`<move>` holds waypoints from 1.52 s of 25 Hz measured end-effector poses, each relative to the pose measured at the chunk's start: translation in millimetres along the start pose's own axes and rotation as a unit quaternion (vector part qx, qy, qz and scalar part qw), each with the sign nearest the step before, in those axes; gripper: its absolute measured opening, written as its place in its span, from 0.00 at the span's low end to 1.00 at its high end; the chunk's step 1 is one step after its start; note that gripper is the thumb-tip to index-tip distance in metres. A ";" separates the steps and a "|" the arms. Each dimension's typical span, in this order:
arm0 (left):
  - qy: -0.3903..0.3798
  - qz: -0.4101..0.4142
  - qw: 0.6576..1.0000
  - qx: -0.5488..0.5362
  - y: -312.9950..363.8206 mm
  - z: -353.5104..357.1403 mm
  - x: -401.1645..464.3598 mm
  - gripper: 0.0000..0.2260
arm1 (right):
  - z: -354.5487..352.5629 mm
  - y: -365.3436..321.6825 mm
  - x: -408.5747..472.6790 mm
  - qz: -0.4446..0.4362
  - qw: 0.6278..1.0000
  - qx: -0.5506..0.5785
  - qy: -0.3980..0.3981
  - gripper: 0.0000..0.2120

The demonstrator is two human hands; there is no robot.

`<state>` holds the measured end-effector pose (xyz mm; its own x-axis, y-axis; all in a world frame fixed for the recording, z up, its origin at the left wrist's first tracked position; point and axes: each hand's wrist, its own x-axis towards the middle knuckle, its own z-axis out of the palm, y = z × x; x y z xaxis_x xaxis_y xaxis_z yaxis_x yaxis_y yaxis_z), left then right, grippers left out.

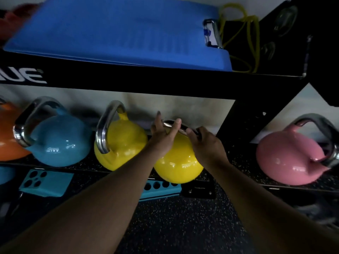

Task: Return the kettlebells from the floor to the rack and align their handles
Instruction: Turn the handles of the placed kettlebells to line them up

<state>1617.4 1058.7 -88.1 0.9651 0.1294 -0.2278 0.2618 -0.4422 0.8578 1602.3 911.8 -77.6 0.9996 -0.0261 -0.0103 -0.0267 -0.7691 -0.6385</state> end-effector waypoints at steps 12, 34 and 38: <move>-0.080 0.035 0.993 -0.080 -2.8 23.3 37.4 0.32 | 19.6 -8.5 -25.6 0.110 0.952 0.278 0.067 0.13; -0.104 0.048 0.986 -0.120 -2.7 19.0 74.1 0.27 | 60.0 -39.0 2.8 0.109 0.878 0.463 0.057 0.19; -0.094 0.050 0.987 -0.123 -3.9 21.2 67.4 0.26 | 56.6 -34.8 -1.4 0.098 0.863 0.494 0.038 0.17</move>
<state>1681.6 1050.3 -116.5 0.9767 -0.0819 -0.1984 0.1773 -0.2131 0.9608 1602.4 974.8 -98.9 0.9724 -0.1641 -0.1656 -0.1366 0.1744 -0.9751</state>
